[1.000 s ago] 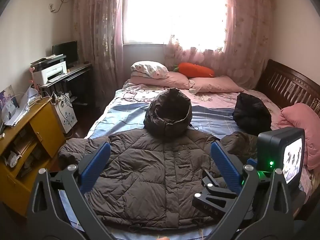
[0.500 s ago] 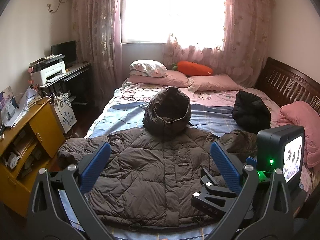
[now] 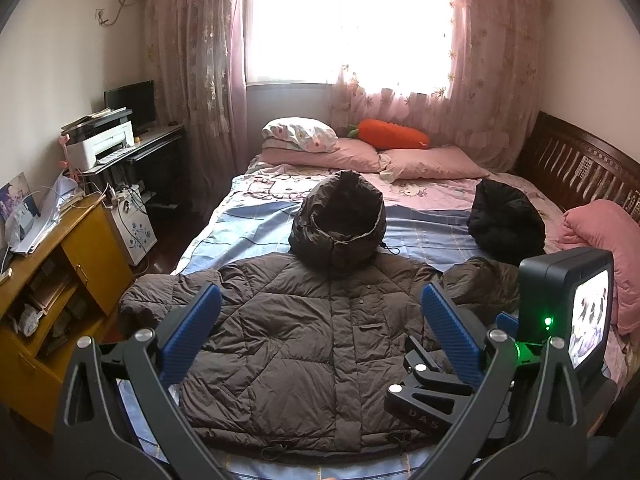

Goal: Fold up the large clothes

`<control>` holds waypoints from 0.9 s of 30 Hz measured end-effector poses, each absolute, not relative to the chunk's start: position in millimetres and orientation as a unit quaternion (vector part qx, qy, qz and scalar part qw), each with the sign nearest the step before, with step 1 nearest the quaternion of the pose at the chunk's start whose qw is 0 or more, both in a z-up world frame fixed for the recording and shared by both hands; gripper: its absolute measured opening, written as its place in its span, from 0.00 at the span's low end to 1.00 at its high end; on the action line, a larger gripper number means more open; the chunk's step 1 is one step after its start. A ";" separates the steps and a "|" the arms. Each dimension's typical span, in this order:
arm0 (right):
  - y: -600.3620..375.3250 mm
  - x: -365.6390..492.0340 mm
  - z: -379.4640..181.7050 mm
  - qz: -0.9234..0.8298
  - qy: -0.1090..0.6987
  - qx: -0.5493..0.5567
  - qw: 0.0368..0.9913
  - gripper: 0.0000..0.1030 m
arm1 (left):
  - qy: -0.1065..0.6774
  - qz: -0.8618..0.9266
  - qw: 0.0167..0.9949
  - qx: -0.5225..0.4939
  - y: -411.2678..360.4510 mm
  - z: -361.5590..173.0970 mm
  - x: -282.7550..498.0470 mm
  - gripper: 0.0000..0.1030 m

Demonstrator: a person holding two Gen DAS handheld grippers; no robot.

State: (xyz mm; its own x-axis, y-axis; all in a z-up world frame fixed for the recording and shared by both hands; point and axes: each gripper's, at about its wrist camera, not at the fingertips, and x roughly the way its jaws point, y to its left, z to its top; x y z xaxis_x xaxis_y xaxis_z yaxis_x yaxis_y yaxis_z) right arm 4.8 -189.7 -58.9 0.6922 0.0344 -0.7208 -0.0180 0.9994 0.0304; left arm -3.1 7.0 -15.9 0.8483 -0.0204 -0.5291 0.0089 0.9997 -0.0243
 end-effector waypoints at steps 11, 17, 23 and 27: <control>-189.7 4.3 -58.8 0.016 0.392 0.012 0.920 0.99 | 0.275 -0.008 0.961 -0.008 4.3 -14.6 -2.2 0.98; -189.5 3.4 -58.7 0.015 0.392 0.012 0.920 0.99 | 0.276 -0.007 0.961 -0.008 4.5 -15.3 -2.5 0.98; -189.6 3.1 -58.4 0.016 0.393 0.013 0.919 0.99 | 0.275 -0.008 0.961 -0.007 3.9 -15.3 -2.4 0.98; -189.7 2.9 -58.2 0.016 0.393 0.013 0.919 0.99 | 0.276 -0.008 0.961 -0.007 3.9 -14.9 -2.1 0.98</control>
State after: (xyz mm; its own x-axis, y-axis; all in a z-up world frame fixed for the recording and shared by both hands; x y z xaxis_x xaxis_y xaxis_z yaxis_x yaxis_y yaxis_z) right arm 2.9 -189.7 -58.2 0.6912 0.0398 -0.7215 -0.0190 0.9991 0.0369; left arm -2.1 3.9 -14.9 0.8478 -0.0190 -0.5300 0.0107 0.9998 -0.0187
